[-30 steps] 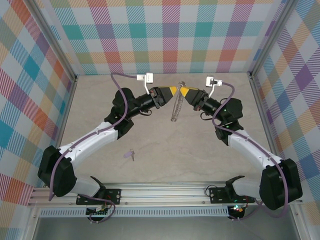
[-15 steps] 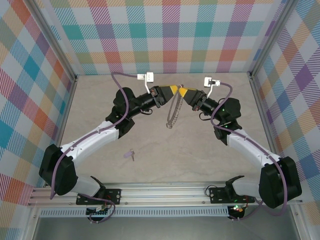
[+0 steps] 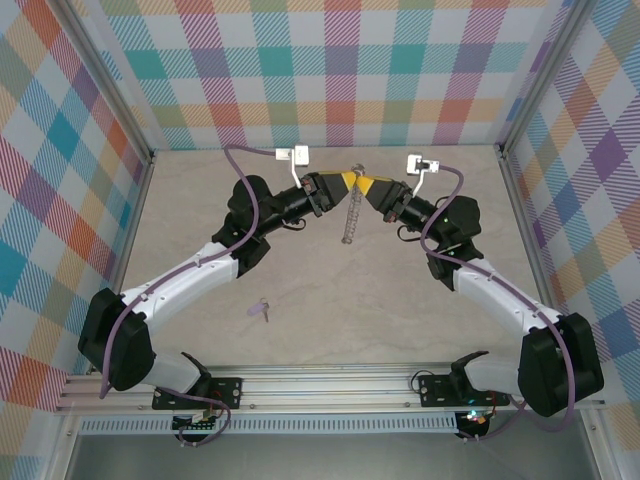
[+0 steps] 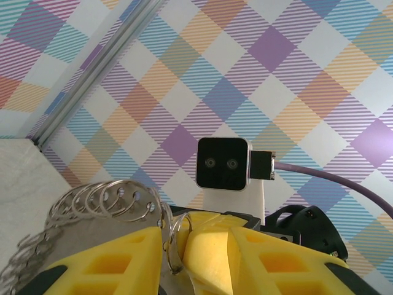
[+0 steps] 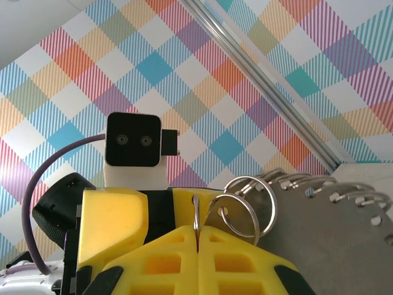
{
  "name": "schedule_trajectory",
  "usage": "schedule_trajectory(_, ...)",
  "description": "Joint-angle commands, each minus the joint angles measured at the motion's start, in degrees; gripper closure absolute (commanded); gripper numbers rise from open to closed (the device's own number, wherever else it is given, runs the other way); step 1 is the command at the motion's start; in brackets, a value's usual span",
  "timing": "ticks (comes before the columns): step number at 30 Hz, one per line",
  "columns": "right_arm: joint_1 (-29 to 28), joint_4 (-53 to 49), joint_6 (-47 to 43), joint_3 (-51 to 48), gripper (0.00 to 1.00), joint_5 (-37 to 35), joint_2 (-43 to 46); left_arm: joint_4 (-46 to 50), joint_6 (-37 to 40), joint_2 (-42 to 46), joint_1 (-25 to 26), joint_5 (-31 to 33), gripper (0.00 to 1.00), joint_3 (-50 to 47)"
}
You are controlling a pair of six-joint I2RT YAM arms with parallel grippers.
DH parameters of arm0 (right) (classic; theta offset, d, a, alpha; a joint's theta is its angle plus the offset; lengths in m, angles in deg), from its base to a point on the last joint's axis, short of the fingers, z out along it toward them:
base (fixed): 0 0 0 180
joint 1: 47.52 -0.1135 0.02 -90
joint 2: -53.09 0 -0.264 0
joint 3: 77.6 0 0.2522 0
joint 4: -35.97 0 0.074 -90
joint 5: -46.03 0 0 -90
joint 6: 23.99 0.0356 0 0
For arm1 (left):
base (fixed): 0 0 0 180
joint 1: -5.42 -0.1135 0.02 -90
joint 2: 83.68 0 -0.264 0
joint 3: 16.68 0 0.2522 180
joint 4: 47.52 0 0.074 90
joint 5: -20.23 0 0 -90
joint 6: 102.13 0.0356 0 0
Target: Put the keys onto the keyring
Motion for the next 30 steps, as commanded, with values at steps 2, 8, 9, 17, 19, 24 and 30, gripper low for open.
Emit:
schedule_trajectory(2, -0.44, 3.02, -0.16, 1.39, 1.00, 0.39, 0.80, -1.40, 0.87, 0.28, 0.82, -0.36, 0.71, 0.72)
schedule_trajectory(8, -0.44, 3.42, 0.27, 1.58, 1.00, 0.86, 0.24, -2.36, 0.34, -0.97, 0.88, -1.51, 0.79, 1.48)
schedule_trajectory(9, -0.40, 3.38, 0.32, 1.61, 1.00, 0.93, 0.16, -2.55, 0.38, -1.14, 0.99, -1.62, 0.80, 1.49)
schedule_trajectory(17, -0.45, 3.08, 0.29, 1.61, 1.00, 1.46, -0.05, -3.09, 0.46, -1.89, 1.06, -1.77, 0.89, 1.93)
schedule_trajectory(19, -0.41, 2.53, -0.09, 1.48, 1.00, 1.48, 0.07, -3.16, 0.44, -2.13, 1.05, -1.75, 0.96, 2.19)
schedule_trajectory(24, 0.48, -4.05, -2.62, 2.03, 0.85, 2.47, 1.68, 0.60, 3.16, -1.85, 1.09, -1.10, 1.00, 3.19)
schedule_trajectory(30, 6.52, -13.04, -4.41, 0.91, 0.54, 3.68, 7.63, 10.76, 11.52, -0.21, 0.05, -3.10, 1.00, 6.44)
